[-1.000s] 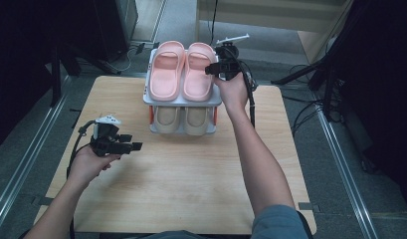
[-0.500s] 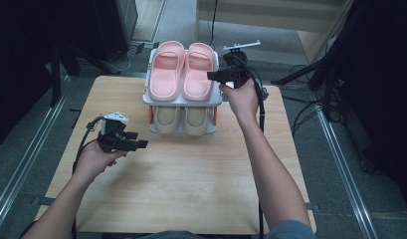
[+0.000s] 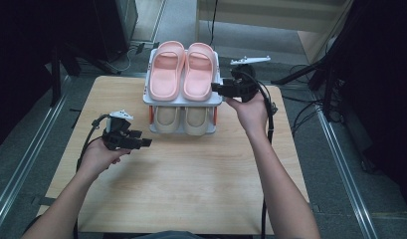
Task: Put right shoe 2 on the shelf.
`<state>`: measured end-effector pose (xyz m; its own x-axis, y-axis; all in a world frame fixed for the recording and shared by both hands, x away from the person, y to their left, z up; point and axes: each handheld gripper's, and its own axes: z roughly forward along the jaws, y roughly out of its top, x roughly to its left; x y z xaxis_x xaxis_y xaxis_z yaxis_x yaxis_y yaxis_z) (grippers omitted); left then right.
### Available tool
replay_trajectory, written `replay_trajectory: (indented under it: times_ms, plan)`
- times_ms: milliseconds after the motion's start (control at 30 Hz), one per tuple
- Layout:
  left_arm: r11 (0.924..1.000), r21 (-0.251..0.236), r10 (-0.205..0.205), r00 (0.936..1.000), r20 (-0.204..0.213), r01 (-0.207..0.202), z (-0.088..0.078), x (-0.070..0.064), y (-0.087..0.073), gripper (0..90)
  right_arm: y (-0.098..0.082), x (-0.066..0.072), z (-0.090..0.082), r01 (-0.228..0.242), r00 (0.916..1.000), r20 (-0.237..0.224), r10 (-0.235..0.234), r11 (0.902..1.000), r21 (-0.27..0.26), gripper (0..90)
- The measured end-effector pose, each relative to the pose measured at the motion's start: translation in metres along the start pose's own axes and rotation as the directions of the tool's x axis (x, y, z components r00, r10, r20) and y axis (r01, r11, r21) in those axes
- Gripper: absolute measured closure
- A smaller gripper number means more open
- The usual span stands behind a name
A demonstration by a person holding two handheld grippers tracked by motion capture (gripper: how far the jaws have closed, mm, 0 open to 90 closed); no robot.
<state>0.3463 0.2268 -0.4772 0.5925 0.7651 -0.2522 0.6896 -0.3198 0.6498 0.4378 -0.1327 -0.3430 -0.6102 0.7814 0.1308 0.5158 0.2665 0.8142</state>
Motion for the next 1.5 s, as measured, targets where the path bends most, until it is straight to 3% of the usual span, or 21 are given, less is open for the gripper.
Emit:
replay_trajectory:
  times_ms: [533, 800, 1000, 1267, 1300, 1367, 1500]
  plan:
    - [0.9999, 0.015, -0.001, 1.0, -0.009, 0.001, 0.004, 0.001, 0.001, 38.6, -0.052, -0.001, -0.018, 0.023, 0.9984, -0.051, -0.023, 0.9997, 0.001, 46.9]
    - [0.9994, 0.028, 0.019, 0.9991, -0.038, -0.018, 0.006, 0.001, 0.001, 38.5, -0.086, 0.001, -0.018, 0.029, 0.9969, -0.074, -0.027, 0.9993, 0.023, 46.8]
    - [0.9993, 0.034, 0.014, 0.998, -0.061, -0.012, 0.007, 0.005, 0.002, 39.4, -0.119, -0.003, -0.019, 0.011, 0.9966, -0.082, -0.008, 0.999, 0.044, 46.7]
    - [0.9994, 0.013, 0.033, 0.9978, -0.058, -0.032, 0.011, 0.006, 0.002, 40.3, -0.148, -0.006, -0.019, -0.007, 0.997, -0.077, 0.01, 0.9991, 0.042, 46.1]
    - [0.999, 0.028, 0.038, 0.9976, -0.059, -0.036, 0.013, 0.005, 0.003, 40.3, -0.16, -0.008, -0.017, -0.027, 0.9941, -0.103, 0.035, 0.997, 0.072, 46.8]
    - [0.9977, 0.043, 0.055, 0.9957, -0.075, -0.052, 0.015, 0.004, 0.004, 40.3, -0.167, -0.009, -0.014, -0.048, 0.9905, -0.124, 0.059, 0.9947, 0.092, 47.5]
    - [0.9973, 0.046, 0.06, 0.9956, -0.072, -0.057, 0.018, 0.001, 0.003, 40.5, -0.173, -0.01, -0.012, -0.041, 0.9914, -0.119, 0.054, 0.9936, 0.105, 47.1]
